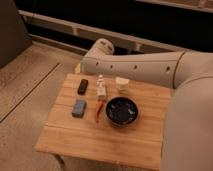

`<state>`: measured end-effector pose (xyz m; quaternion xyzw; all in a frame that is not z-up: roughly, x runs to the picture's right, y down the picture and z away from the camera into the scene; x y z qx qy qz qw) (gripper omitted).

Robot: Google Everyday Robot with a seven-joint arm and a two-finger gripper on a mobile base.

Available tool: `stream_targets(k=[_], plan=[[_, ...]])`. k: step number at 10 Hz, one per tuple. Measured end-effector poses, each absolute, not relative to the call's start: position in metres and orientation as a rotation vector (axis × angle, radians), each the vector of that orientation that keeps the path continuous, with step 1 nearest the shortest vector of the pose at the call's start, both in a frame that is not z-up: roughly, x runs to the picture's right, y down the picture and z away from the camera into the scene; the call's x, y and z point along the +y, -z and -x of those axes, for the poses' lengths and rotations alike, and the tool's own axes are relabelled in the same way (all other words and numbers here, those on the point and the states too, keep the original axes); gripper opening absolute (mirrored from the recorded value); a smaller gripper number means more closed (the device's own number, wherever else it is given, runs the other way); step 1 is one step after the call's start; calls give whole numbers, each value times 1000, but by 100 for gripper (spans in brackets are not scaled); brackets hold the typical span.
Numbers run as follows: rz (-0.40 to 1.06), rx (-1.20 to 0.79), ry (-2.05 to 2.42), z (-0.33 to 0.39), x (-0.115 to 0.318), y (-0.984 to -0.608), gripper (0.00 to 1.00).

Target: Place the eraser in the ceramic cup

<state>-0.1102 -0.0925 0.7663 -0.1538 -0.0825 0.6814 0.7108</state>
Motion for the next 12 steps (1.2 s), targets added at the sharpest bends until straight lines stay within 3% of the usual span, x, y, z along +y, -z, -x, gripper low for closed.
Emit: stream_targets(k=[9,12], plan=[[460,-106,-1417,107,-100,-850,65],[464,-109,-1424,106,-103,-852,65]])
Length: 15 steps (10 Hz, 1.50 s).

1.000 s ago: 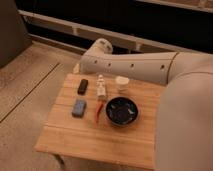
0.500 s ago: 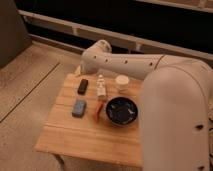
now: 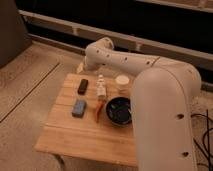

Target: Place the eraser in the ceramic cup

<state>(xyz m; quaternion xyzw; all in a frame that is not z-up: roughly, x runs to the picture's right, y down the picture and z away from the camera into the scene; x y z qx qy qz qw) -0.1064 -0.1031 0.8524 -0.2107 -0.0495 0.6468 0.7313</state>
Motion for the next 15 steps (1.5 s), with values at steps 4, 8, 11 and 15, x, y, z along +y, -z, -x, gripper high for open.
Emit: stream_targets(k=[4,8,11,15], plan=[[463,-119,-1443,104,-108,-858,65],[521,-107,-1453,114,-103,-907,65],[571,-51,-1389,138,-92,-935,65],[610,113,-1276,140,-64,-969,65]])
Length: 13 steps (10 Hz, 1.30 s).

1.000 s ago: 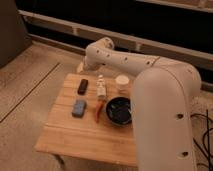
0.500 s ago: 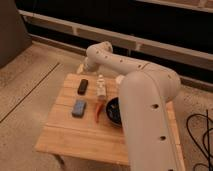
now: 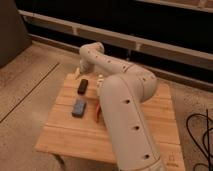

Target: Place the eraser in the ceramic cup

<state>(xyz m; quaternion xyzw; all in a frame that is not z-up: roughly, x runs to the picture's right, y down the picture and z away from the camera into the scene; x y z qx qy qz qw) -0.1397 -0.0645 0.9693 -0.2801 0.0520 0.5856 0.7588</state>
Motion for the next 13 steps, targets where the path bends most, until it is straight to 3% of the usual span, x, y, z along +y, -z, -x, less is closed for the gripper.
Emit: stream_targets(k=[13], plan=[[731,163,-1244,155,-41,-1026,65]])
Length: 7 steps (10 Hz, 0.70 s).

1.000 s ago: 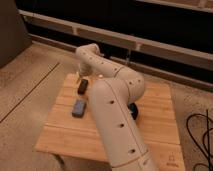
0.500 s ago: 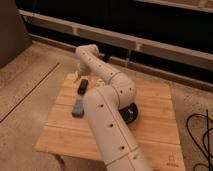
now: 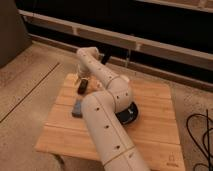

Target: Place the eraser in the ceramic cup

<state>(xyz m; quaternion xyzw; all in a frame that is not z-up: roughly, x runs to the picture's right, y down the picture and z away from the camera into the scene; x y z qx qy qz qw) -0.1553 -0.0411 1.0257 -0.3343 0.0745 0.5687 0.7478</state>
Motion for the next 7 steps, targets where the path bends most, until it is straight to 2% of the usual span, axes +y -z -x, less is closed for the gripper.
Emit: stream_targets(k=[1,2,7], plan=[[738,170,-1234,155,-38,-1027,64],[750,177,-1223,155,-34,-1026,59],[782,184,-1172,156,-25,-1024,8]])
